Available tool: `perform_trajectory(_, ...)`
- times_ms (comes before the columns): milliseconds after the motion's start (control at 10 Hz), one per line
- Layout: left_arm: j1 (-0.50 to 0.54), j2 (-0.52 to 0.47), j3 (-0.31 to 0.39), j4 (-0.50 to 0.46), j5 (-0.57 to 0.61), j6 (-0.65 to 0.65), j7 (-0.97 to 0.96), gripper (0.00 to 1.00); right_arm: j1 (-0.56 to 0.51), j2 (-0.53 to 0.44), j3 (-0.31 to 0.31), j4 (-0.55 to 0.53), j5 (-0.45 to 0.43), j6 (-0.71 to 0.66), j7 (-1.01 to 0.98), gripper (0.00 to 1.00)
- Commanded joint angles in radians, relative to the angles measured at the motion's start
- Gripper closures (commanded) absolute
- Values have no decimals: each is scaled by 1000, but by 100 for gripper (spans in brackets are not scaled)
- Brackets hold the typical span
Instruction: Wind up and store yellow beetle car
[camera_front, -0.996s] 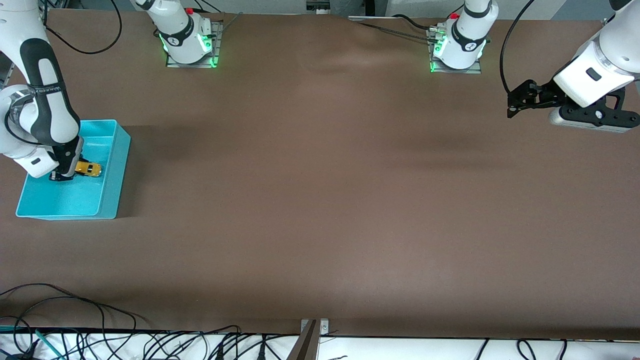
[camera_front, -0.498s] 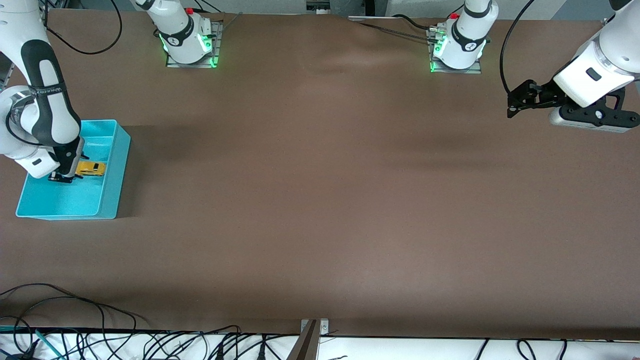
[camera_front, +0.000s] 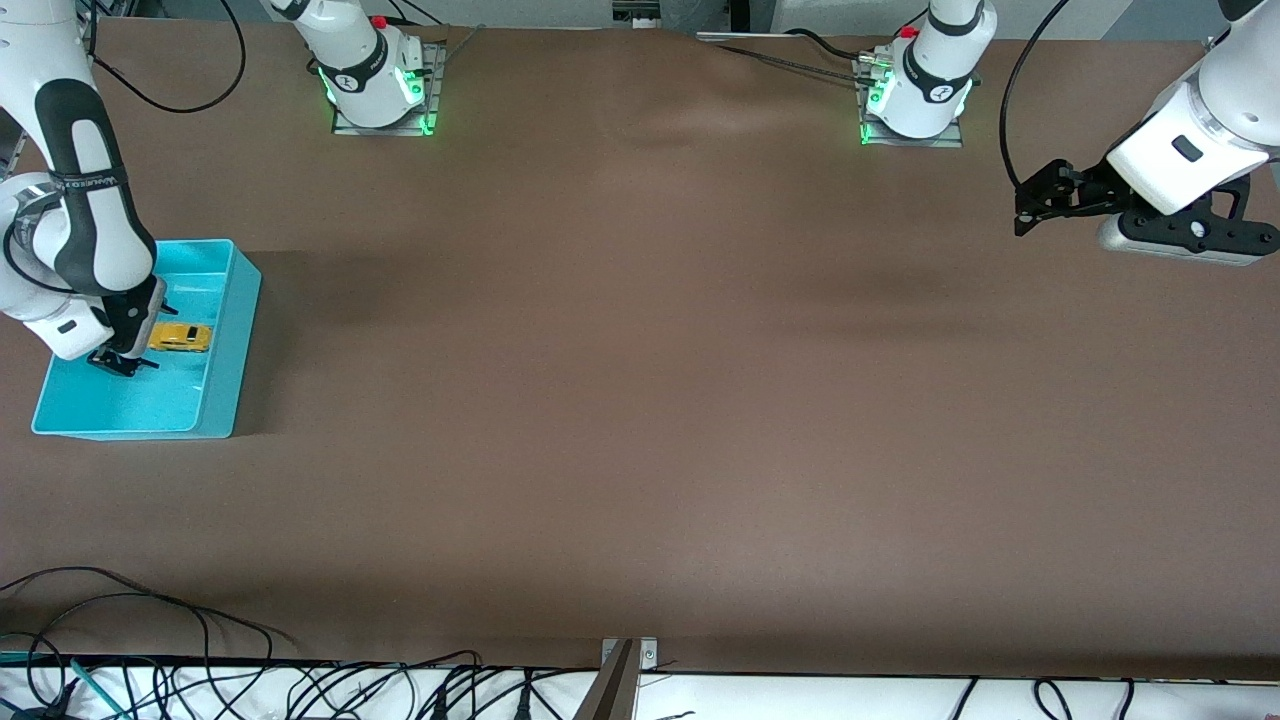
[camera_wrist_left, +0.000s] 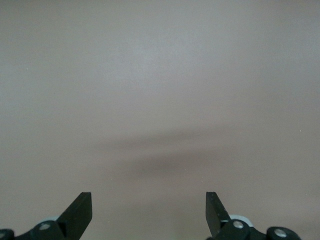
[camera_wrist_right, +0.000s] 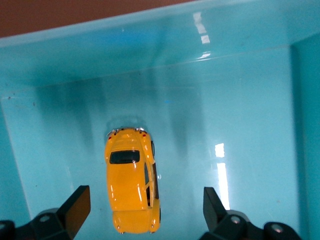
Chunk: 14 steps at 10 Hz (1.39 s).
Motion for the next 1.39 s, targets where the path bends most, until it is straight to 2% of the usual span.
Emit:
perform_trajectory(0,2,-8,1,3,0,-11,19,0,-1,-9,6,93,37,-132,46,0)
perform_trajectory(299,2,-8,1,3,0,-11,19,0,3,-15,35,244,37,-310,216,0)
perform_trajectory(598,2,-10,1,3,0,-11,19,0,39,-15,35,439,37,-523,488,0)
perform_trajectory(797,2,-8,1,3,0,-11,19,0,59,-21,35,534,37,-579,699,0)
perform_trajectory(1096,2,-8,1,3,0,-11,19,0,123,-72,32,587,28,-611,1037,0)
perform_trajectory(1295,2,-8,2,3,-2,-11,19,0,158,-75,32,695,-4,-721,1287,0)
